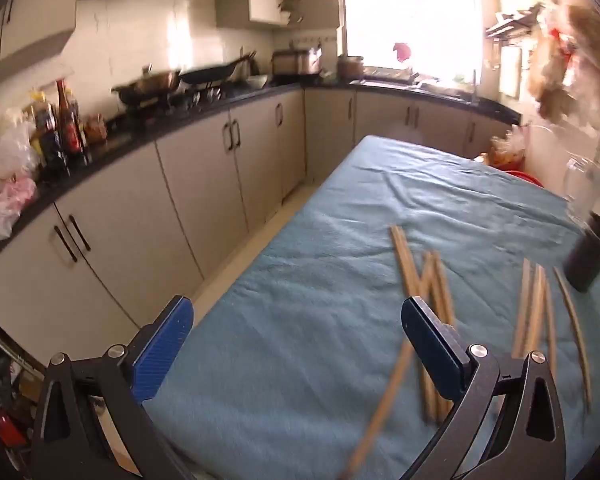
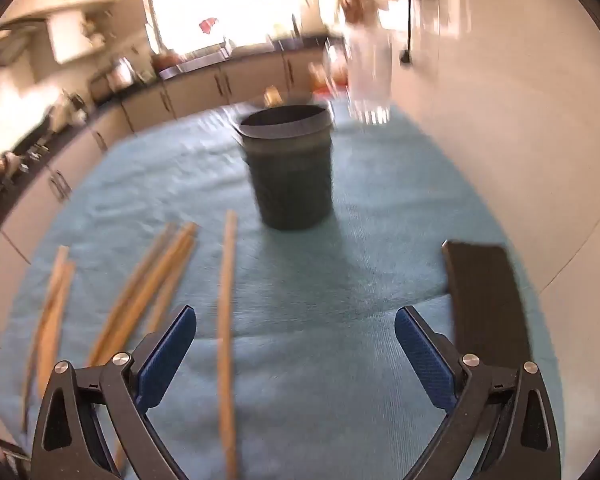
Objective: Organize utensils
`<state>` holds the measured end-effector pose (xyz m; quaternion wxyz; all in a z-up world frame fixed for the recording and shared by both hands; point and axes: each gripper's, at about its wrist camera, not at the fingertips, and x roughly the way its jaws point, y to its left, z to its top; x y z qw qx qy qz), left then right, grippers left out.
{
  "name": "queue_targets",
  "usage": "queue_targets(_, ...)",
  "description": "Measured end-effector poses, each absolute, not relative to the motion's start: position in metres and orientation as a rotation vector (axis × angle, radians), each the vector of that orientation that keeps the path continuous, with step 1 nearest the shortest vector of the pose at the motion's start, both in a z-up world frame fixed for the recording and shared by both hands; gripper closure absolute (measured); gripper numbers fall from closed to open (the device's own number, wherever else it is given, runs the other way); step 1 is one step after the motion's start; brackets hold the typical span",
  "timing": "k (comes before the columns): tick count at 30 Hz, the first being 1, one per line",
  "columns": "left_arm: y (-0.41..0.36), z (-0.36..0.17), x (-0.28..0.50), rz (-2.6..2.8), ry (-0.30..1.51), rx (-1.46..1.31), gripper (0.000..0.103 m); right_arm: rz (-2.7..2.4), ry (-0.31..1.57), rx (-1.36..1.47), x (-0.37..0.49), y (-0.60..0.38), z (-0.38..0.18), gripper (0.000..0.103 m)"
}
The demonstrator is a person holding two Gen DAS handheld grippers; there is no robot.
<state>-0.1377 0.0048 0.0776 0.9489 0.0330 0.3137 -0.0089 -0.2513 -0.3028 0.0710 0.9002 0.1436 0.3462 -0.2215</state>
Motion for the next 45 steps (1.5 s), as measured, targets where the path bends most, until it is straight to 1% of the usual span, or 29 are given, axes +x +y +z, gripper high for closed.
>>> queue_targets(4,-0.012,0.08,-0.164,-0.055,0.601,0.108,0.0,-0.409,0.658,0.286,-0.275,-0.273,0.081,0.002)
queue_targets(8,-0.022,0.074,-0.173,-0.085,0.613,0.12,0.0,-0.406,0.638,0.306,-0.296,-0.259,0.073,0.002)
queue_targets(10,-0.024,0.073,-0.176,-0.089,0.617,0.128,0.0,-0.422,0.637,0.27,-0.297,-0.254,0.073,0.004)
queue_targets(29,-0.024,0.071,-0.187,-0.136,0.614,0.108,0.0,-0.427,0.588,0.158,-0.314,-0.23,0.082,0.004)
queue_targets(45,-0.036,0.069,-0.2,-0.189,0.599,0.142,0.0,-0.447,0.592,0.168,-0.316,-0.231,0.083,0.006)
